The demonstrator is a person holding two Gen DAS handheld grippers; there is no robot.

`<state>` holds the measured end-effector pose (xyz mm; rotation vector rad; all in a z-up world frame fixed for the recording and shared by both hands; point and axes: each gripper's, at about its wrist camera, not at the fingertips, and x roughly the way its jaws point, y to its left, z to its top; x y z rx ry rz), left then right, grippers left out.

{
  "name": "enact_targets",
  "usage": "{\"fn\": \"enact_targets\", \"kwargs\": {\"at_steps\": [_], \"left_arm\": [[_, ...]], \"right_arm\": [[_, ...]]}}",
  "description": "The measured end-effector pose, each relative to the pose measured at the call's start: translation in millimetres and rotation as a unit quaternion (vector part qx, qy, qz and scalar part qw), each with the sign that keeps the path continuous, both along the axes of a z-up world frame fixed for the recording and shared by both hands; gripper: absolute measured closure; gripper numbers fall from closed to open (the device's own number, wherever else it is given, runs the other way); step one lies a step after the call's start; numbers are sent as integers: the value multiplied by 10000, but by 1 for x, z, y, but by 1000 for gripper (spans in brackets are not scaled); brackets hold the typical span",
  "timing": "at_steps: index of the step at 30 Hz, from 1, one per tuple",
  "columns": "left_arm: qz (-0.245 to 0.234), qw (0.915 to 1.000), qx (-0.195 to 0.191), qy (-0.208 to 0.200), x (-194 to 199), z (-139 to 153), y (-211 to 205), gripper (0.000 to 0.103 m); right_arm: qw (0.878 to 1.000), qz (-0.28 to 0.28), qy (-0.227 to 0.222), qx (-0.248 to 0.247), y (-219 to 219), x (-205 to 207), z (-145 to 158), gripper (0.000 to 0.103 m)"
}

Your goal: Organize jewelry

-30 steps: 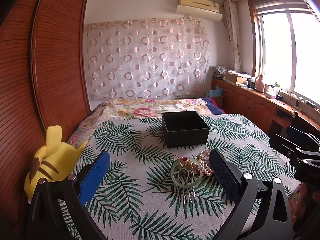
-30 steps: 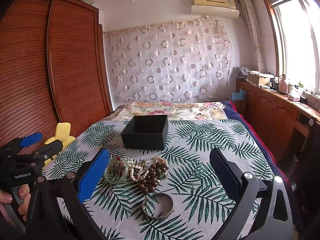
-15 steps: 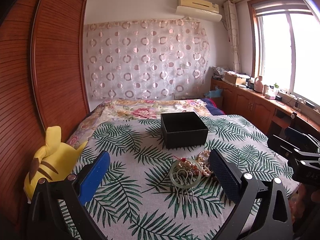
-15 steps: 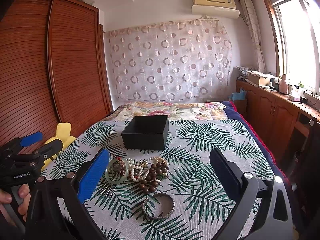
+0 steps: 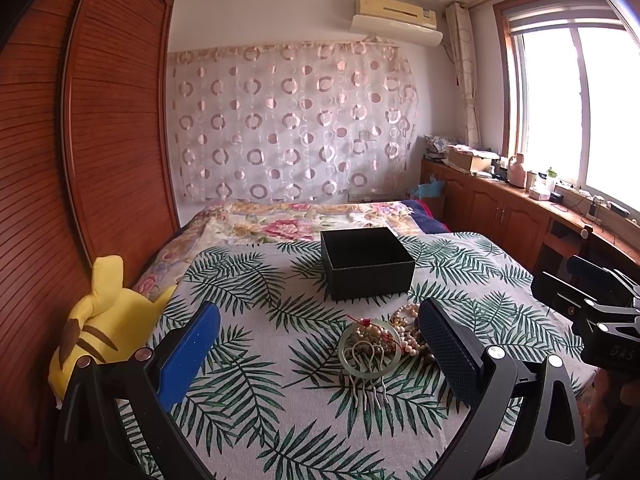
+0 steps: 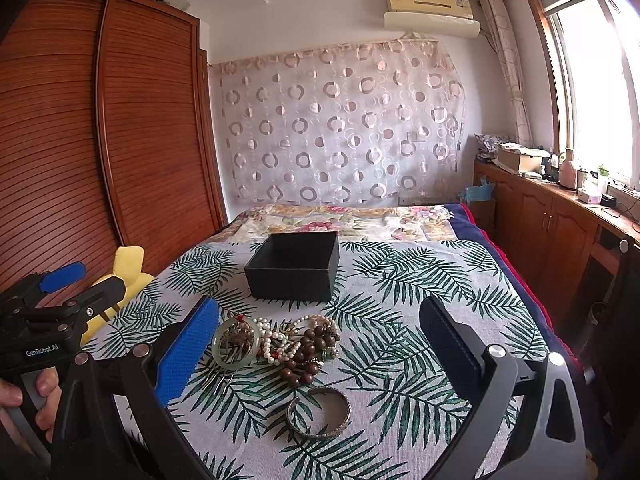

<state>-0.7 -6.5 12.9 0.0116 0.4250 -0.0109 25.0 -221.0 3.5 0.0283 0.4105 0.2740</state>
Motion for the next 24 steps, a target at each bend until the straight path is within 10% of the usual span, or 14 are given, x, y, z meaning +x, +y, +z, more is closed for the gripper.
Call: {"fn": "enact_targets", "kwargs": {"at_steps": [24], "left_arm": [[0, 10000, -1, -11, -1, 0, 1, 7]], "right_arm": [[10000, 19, 4, 17, 2, 0, 0, 2]]}}
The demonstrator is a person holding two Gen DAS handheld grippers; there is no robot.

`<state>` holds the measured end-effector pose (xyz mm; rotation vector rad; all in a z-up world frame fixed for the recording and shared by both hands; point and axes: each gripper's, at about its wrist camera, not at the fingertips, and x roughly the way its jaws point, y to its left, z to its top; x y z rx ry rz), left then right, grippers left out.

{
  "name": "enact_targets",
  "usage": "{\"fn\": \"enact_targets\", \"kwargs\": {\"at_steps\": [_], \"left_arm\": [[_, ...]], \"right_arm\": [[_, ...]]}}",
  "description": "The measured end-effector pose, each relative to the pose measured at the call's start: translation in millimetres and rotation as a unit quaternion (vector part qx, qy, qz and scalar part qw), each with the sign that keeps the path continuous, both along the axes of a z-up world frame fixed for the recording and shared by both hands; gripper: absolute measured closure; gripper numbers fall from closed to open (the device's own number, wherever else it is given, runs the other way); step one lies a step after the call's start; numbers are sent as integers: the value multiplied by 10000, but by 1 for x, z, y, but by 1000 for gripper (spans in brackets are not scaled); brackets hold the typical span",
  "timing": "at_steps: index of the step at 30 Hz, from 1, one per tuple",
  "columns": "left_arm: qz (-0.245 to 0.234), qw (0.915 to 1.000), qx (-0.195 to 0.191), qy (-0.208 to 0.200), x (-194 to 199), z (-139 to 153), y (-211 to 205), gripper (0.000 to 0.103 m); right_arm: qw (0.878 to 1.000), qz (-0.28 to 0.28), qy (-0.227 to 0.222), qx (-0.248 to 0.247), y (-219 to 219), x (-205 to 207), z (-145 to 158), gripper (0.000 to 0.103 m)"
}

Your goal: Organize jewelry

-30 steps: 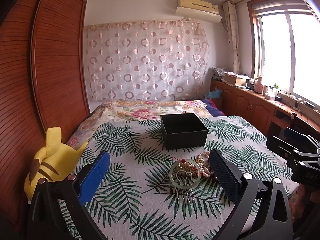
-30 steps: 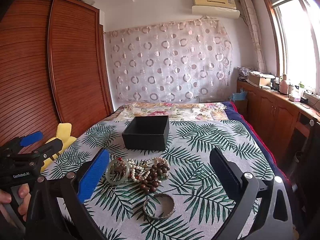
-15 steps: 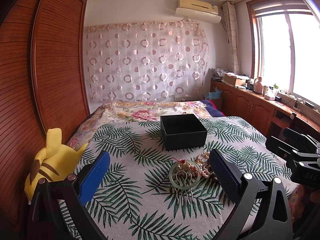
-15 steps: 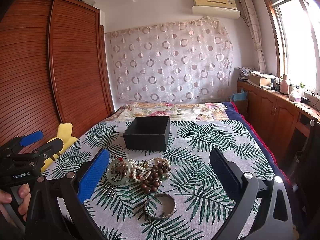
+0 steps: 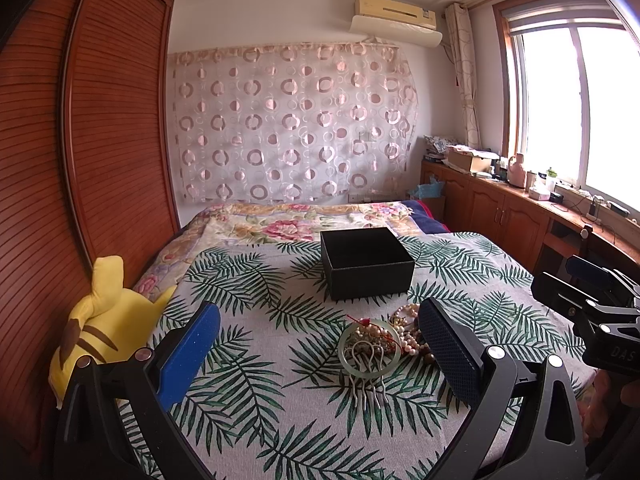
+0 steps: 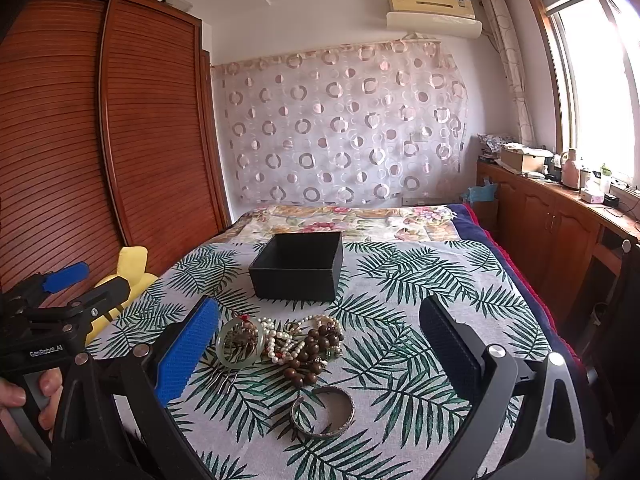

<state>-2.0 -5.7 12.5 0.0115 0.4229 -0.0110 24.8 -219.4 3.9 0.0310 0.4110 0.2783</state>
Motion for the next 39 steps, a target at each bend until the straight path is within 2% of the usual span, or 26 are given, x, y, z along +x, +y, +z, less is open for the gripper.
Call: {"fn": "enact_targets", "kwargs": {"at_steps": [10, 17, 27, 33, 39], "left_arm": [[-75, 9998, -47, 158, 4, -10, 1, 7], [-205, 9986, -110, 468, 17, -35, 5, 7], [-368, 9952, -105, 900, 36, -68, 6, 7], [-508, 9916, -128, 1186, 48, -86, 7, 7], [-713, 9879, -206, 1361, 56, -96, 12, 7]], "right_arm": [[9998, 145, 148, -68, 11, 1, -3, 2], [9984, 377, 417, -25, 0, 10, -27, 2], [9925, 809, 864, -305, -5, 21, -60, 4], [9834, 1131, 1305, -554, 4, 32, -86, 17], [9720, 1428, 1679, -820, 15, 46, -104, 23]]}}
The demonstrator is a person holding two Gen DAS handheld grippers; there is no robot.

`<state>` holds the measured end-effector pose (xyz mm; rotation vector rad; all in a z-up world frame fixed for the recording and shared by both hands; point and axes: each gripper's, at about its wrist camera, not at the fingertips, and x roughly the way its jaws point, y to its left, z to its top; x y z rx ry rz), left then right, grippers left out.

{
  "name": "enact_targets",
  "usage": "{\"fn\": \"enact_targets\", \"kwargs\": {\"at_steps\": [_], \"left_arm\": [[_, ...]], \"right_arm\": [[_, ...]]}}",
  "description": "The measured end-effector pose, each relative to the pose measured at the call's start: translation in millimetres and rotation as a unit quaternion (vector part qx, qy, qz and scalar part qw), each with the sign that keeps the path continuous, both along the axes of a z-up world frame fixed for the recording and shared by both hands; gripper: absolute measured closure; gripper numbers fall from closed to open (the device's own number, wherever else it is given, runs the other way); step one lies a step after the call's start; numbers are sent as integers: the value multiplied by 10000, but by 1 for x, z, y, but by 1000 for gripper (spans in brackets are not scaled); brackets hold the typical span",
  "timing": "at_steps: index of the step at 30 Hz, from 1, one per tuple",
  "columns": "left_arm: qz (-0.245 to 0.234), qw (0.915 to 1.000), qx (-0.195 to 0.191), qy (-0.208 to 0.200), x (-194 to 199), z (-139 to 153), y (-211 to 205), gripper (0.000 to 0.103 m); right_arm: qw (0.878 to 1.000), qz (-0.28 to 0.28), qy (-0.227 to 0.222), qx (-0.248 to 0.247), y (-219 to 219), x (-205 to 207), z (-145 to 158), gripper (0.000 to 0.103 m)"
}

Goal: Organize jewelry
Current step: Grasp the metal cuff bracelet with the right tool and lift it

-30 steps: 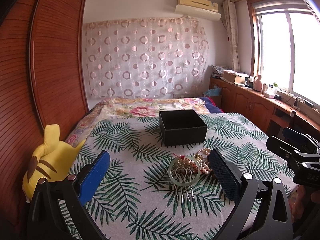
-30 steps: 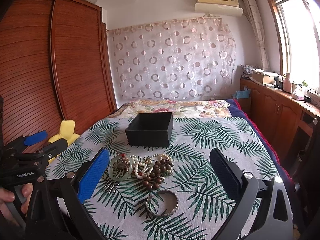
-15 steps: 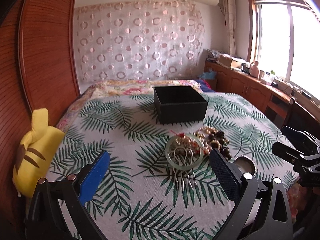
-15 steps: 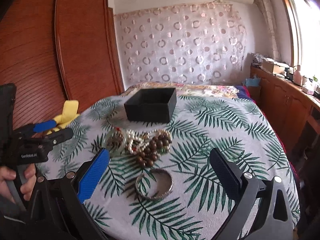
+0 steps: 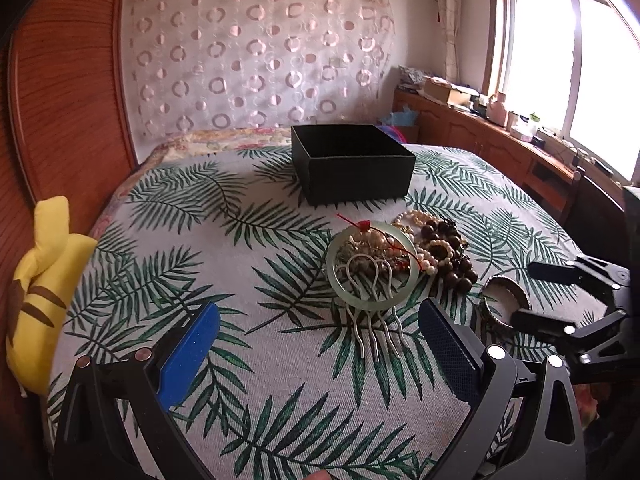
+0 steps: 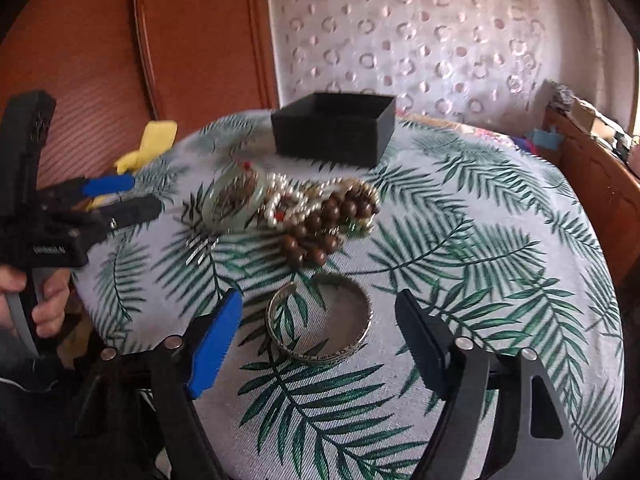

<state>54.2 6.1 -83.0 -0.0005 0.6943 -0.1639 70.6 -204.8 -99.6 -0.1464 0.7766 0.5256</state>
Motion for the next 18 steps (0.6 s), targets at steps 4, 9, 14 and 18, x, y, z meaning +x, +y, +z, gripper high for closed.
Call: {"fn": "enact_targets", "kwargs": {"at_steps": [4, 9, 14, 18], "left_arm": [[-148, 9998, -16, 133, 7, -4, 1, 7], [-347, 9990, 3, 266, 19, -8, -6, 7], [-580, 9976, -1, 366, 36, -10, -17, 7], [-754, 9962, 54, 436, 47, -11, -30, 8]], "right_arm": [[9995, 162, 150, -224, 8, 3, -9, 28], [9988, 160, 52, -451, 12, 2, -13, 40], [9987, 251, 39, -441, 8, 2, -13, 40], [9989, 214, 39, -409, 3, 1, -12, 40]]}}
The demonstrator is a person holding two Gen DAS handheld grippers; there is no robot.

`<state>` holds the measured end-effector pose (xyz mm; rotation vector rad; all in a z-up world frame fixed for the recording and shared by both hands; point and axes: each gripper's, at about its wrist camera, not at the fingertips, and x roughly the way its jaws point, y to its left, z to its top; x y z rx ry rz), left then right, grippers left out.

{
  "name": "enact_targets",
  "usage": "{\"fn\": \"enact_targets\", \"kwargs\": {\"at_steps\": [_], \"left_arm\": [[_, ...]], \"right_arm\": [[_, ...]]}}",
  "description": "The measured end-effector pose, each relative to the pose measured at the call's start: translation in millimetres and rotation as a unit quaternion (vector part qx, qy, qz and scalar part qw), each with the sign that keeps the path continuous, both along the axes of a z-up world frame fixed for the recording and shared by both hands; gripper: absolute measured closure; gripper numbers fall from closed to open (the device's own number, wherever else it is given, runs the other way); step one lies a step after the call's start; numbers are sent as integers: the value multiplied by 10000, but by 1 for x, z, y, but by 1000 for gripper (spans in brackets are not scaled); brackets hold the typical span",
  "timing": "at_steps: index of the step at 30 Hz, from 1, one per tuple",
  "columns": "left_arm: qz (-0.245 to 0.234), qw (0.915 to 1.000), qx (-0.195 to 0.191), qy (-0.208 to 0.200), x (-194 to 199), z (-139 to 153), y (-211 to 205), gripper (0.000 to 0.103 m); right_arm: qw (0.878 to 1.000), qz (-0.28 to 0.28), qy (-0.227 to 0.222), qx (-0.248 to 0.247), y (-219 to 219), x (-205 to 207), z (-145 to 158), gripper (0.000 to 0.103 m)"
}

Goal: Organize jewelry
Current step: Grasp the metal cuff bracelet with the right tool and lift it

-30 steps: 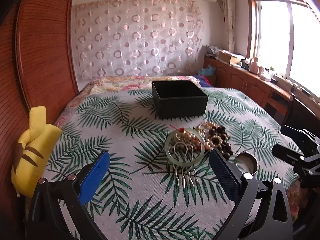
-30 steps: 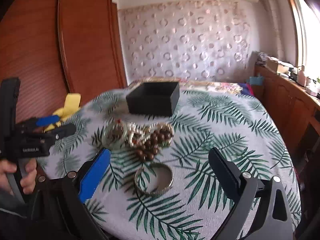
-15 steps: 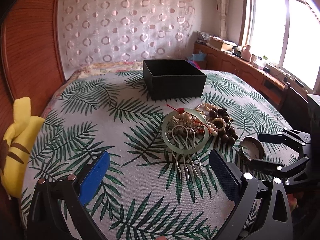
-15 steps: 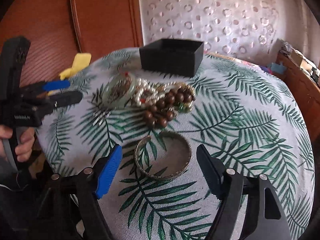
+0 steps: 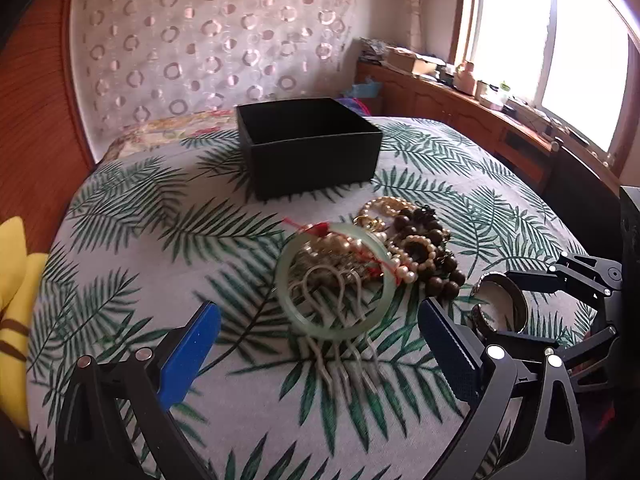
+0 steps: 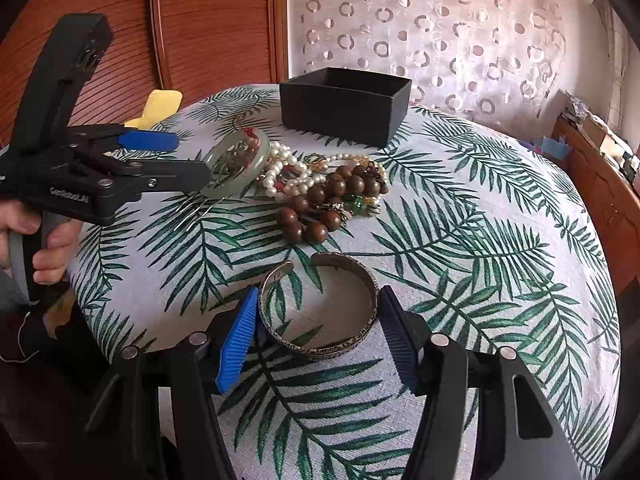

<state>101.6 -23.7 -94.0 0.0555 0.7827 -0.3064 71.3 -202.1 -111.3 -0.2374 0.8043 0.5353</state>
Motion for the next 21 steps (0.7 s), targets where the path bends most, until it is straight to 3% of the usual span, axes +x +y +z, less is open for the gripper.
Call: {"fn": "enact_targets", "kwargs": {"at_steps": [5, 13, 15, 21], "left_arm": [[-128, 9998, 67, 149, 14, -3, -9, 20], [-265, 9988, 205, 371, 30, -11, -16, 22], [-277, 9985, 204, 423, 32, -13, -15, 34], [-215, 9992, 129, 313, 28, -9, -7, 34]], "right_arm": [[10000, -82, -16, 35, -7, 0, 2, 40], [9999, -106, -79, 65, -10, 1, 7, 40], [9999, -106, -98, 70, -10, 1, 9, 40], [9998, -92, -148, 82, -9, 7, 14, 40]]}}
